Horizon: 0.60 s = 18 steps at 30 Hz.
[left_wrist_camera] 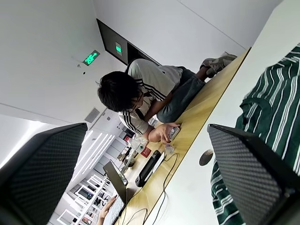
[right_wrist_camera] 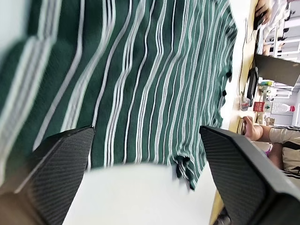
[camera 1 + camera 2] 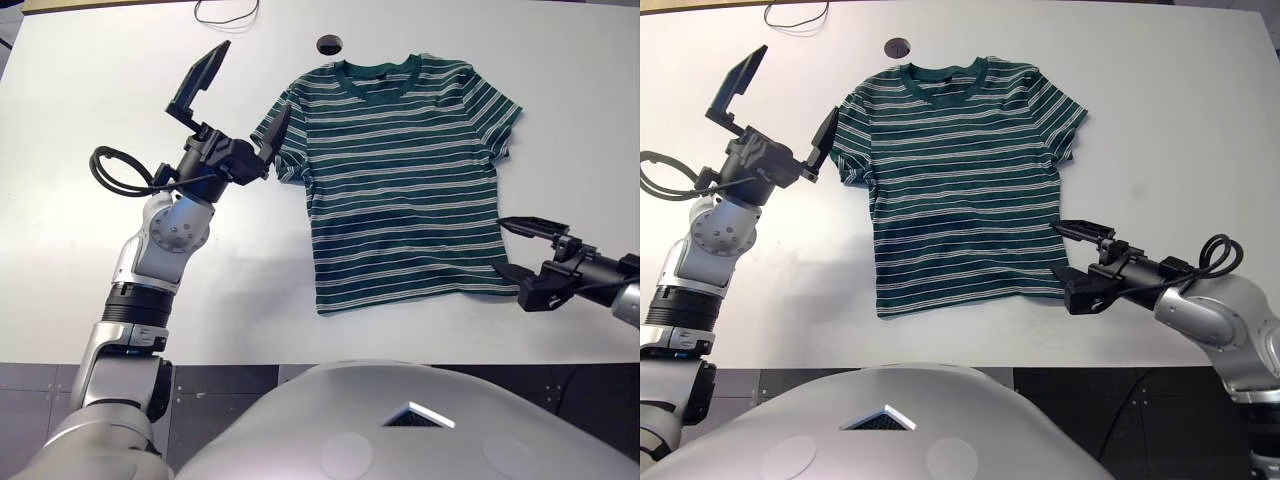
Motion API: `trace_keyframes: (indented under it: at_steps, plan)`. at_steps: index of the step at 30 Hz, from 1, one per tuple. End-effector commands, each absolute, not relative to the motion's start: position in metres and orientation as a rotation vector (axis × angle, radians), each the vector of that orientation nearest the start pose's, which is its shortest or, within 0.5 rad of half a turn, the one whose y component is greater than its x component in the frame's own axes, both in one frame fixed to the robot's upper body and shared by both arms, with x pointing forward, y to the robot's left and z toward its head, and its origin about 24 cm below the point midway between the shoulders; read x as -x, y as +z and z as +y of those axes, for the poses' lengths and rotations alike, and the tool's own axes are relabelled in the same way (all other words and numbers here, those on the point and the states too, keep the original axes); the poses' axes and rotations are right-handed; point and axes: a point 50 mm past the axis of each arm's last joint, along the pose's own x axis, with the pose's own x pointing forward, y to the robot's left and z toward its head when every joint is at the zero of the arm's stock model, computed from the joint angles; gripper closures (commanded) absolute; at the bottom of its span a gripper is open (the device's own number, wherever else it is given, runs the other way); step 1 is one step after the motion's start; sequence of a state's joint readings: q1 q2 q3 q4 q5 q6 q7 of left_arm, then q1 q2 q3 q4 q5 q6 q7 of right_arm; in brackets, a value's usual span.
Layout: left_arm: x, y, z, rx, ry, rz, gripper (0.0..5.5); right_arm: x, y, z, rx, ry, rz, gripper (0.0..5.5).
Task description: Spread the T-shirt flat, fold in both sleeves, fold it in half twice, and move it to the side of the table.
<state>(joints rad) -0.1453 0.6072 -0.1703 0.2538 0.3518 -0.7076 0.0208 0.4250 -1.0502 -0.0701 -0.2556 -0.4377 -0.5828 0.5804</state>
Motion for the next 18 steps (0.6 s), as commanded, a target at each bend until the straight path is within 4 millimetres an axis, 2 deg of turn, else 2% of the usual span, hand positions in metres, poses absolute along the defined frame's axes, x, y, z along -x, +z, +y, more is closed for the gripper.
trace_keyframes:
  at_steps: [1, 5, 6, 10, 13, 15, 18]
  plan:
    - [-0.255, 0.078, 0.200, -0.934, -0.480, -0.490, 0.73, -0.164, 0.090, -0.240, 1.437, 1.094, 0.002, 1.35]
    - [-0.247, 0.069, 0.197, -0.985, -0.585, -0.459, 0.73, -0.176, 0.112, -0.203, 1.317, 1.066, -0.282, 1.35]
    - [-0.246, 0.069, 0.195, -0.978, -0.600, -0.466, 0.73, -0.176, 0.108, -0.194, 1.296, 1.100, -0.308, 1.35]
    - [-0.250, 0.074, 0.196, -0.964, -0.575, -0.485, 0.73, -0.170, 0.073, -0.157, 1.251, 1.295, -0.322, 1.35]
    - [-0.254, 0.074, 0.195, -0.950, -0.557, -0.490, 0.73, -0.187, 0.061, -0.141, 1.310, 1.298, -0.348, 1.35]
    - [-0.258, 0.075, 0.194, -0.938, -0.536, -0.494, 0.73, -0.191, 0.048, -0.130, 1.335, 1.338, -0.356, 1.35]
    - [-0.260, 0.073, 0.196, -0.942, -0.531, -0.486, 0.73, -0.176, 0.035, -0.116, 1.326, 1.464, -0.386, 1.35]
